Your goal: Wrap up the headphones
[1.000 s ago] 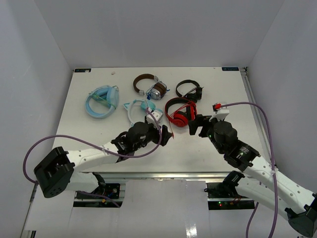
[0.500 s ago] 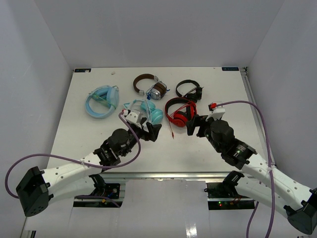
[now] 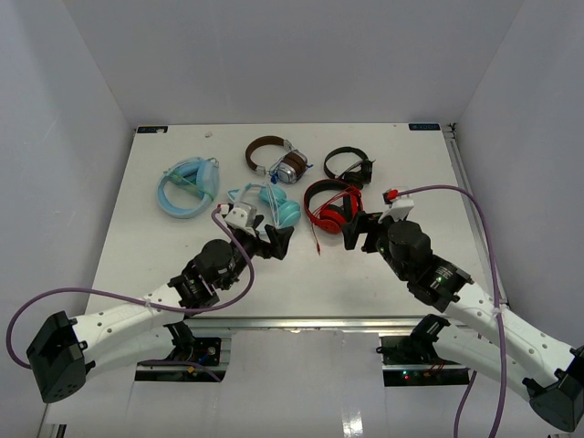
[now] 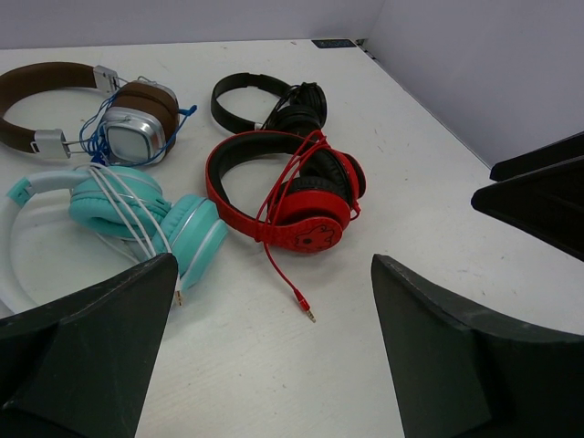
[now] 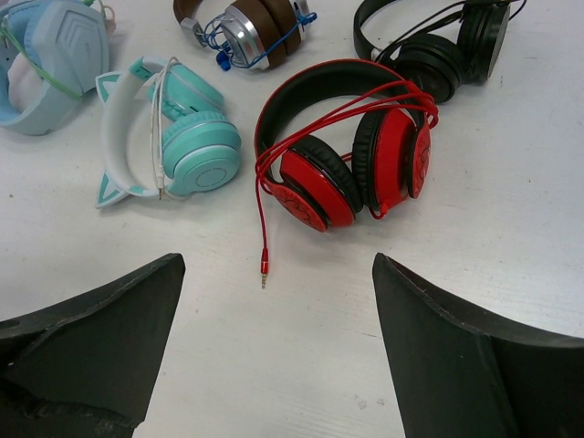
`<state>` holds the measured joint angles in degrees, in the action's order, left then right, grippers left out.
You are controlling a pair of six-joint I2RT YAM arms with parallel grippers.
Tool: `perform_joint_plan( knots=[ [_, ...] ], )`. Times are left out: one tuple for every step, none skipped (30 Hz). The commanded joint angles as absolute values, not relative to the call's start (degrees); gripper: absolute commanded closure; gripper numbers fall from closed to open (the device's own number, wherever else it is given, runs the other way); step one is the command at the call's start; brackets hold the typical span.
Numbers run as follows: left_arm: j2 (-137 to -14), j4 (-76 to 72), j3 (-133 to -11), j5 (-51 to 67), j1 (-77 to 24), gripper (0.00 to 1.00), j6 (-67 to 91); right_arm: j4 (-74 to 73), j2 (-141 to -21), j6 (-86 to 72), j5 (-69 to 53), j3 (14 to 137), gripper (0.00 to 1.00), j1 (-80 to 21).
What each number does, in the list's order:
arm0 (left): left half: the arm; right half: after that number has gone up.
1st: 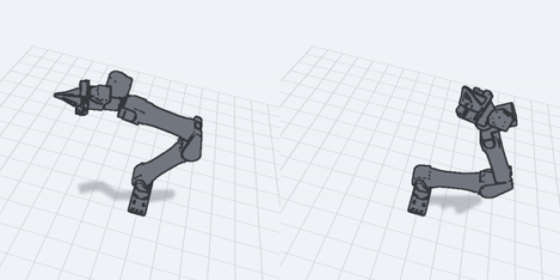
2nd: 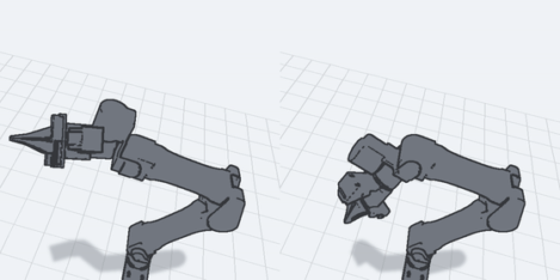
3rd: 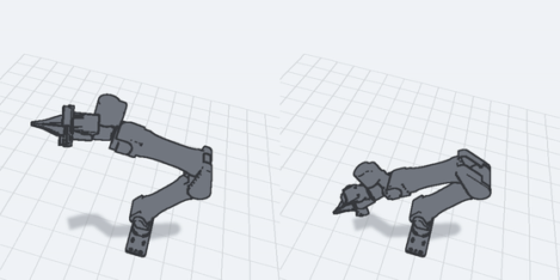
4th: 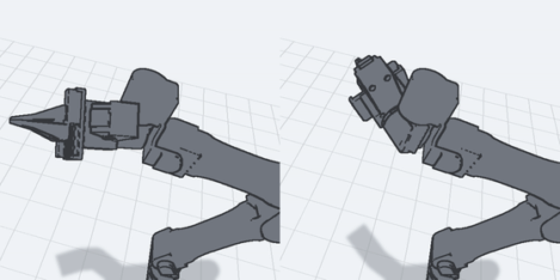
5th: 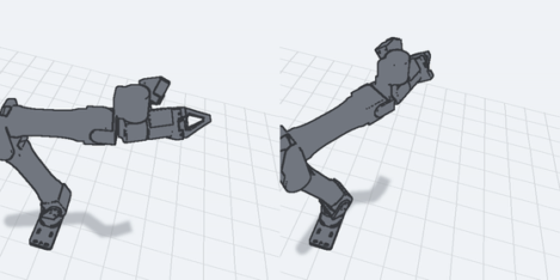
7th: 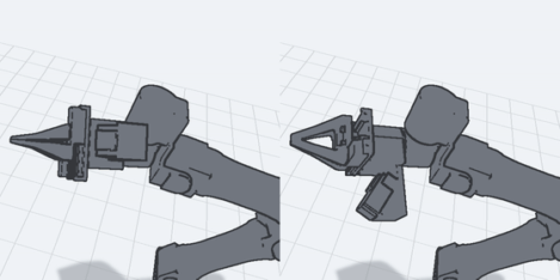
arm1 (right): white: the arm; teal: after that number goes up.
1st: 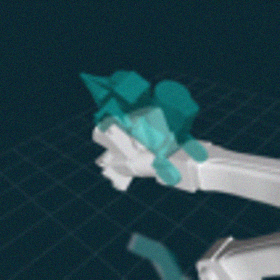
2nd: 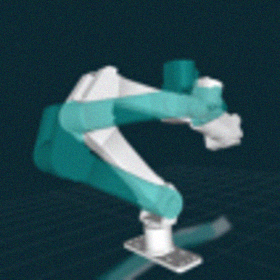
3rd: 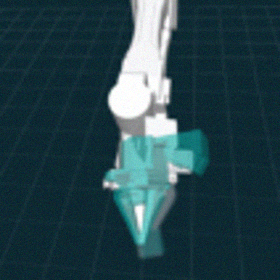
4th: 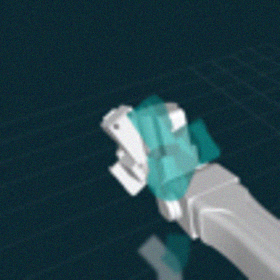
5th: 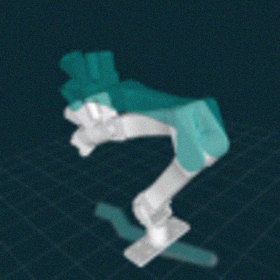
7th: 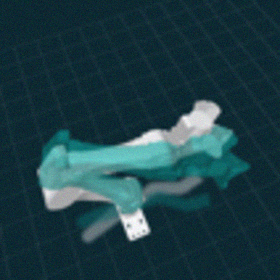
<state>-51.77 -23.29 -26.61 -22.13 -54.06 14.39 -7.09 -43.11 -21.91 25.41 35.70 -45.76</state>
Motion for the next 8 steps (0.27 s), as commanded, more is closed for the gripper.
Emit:
perform_joint_plan(
  knots=[
    [-50.97,-25.05,-26.02,-23.29,-54.32,0.02,14.15,-4.66,-43.68,-20.92,25.14,36.21,0.1,-45.62],
    [-51.07,-25.14,-26.02,-23.29,-54.32,0.02,14.2,-4.66,-43.68,-20.92,25.09,36.26,0.1,-45.62],
    [-51.17,-25.22,-26.02,-23.29,-54.32,0.02,14.24,-4.64,-43.67,-20.9,25.05,36.28,0.1,-45.62],
    [-51.25,-25.22,-26.02,-23.3,-54.32,0.02,14.24,-4.57,-43.57,-20.83,25.05,36.21,0.1,-45.63],
    [-51.32,-25.22,-26.02,-23.37,-54.32,0.02,14.24,-4.57,-43.44,-20.83,25.05,36.21,0.1,-45.69],
    [-51.4,-25.22,-26.02,-23.45,-54.32,0.02,14.24,-4.65,-43.27,-20.83,25.12,36.13,0.1,-45.63],
    [-51.42,-25.15,-26.02,-23.47,-54.32,0.02,14.24,-4.58,-43.17,-20.75,25.14,36.05,0.1,-45.62],
    [-51.34,-25.06,-26.09,-23.32,-54.32,0.02,14.31,-4.65,-43.08,-20.82,25.06,35.96,0.1,-45.62]
  ],
)
